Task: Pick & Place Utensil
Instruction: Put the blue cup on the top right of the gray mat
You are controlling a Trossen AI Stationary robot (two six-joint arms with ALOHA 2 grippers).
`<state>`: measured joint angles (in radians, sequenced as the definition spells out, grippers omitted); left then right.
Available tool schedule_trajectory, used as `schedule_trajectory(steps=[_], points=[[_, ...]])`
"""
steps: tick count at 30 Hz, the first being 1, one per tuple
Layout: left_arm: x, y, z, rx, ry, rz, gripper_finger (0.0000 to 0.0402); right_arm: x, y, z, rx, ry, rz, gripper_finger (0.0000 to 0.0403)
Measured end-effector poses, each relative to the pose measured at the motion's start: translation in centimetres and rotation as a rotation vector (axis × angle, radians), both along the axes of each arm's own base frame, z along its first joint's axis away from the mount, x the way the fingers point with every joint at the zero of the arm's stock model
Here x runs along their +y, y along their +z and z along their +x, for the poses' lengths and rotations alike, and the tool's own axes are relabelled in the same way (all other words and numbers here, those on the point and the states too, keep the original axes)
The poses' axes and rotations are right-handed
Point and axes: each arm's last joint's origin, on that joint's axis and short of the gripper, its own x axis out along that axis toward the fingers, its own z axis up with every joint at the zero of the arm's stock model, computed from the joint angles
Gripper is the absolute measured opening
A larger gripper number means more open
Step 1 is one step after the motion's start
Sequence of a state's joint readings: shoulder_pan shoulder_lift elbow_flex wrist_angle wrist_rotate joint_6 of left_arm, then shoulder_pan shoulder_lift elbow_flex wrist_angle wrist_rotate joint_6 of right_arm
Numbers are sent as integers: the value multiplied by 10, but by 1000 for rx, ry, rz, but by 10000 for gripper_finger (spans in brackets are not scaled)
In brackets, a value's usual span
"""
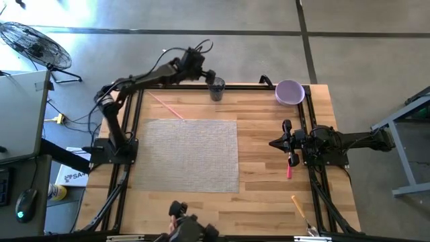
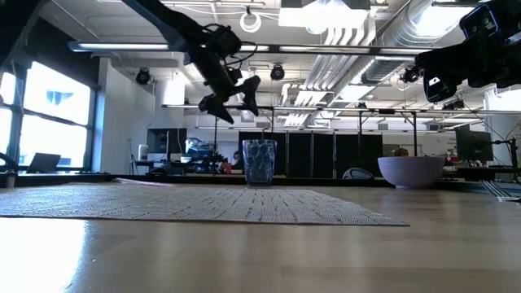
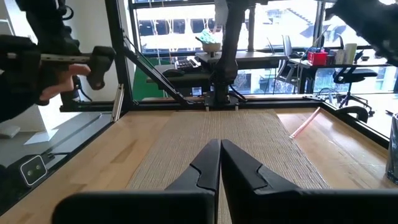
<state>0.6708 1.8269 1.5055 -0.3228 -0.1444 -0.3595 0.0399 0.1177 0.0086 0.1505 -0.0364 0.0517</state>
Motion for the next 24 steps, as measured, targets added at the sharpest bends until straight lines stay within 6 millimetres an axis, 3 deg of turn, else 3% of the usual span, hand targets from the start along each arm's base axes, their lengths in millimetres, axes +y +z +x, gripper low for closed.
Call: schedule_trajectory(steps=[7,13,24], points=[[20,-17,29,103,58,-170,399,0,0,0,0,0,0,9],[19,-31,30,204,102,-291,394,0,0,0,0,-1,0,5],[7,-39,31,224,155,-384,309,0,0,0,0,-2,0,8]])
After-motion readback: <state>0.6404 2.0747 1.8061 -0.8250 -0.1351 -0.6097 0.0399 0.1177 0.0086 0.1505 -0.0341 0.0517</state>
